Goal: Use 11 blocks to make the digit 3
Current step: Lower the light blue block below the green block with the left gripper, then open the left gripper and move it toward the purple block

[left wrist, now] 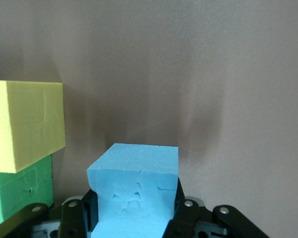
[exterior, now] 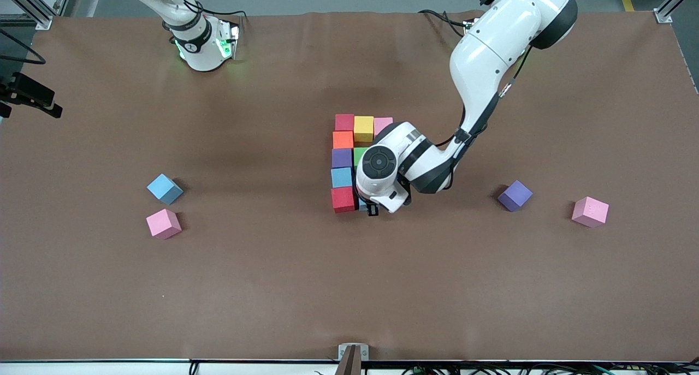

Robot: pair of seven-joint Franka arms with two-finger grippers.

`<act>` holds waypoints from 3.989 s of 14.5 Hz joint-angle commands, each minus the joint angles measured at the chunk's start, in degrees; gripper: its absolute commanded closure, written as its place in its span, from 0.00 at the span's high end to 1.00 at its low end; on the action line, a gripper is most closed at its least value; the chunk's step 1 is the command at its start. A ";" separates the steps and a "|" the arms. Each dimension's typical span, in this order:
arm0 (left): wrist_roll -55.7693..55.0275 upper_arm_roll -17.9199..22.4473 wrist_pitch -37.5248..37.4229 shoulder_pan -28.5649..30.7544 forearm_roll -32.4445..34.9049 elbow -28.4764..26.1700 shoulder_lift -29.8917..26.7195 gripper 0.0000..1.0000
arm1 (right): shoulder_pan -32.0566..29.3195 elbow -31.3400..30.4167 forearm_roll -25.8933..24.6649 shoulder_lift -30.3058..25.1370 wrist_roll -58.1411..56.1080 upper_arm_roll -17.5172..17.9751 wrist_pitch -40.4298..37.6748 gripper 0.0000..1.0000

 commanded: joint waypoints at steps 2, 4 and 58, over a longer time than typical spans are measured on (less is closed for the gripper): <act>-0.46 0.76 -1.11 -1.12 -1.20 1.93 1.17 0.34 | 0.04 0.97 -0.37 0.21 0.02 -0.03 0.08 1.00; -0.46 0.76 -1.11 -1.29 -1.20 2.71 1.60 0.34 | 0.12 0.97 -0.28 0.21 0.02 -0.03 1.22 1.00; 25.80 1.73 -18.25 14.95 3.20 -5.80 -23.08 1.00 | -0.05 0.80 -0.19 0.21 -0.07 -0.03 0.96 1.00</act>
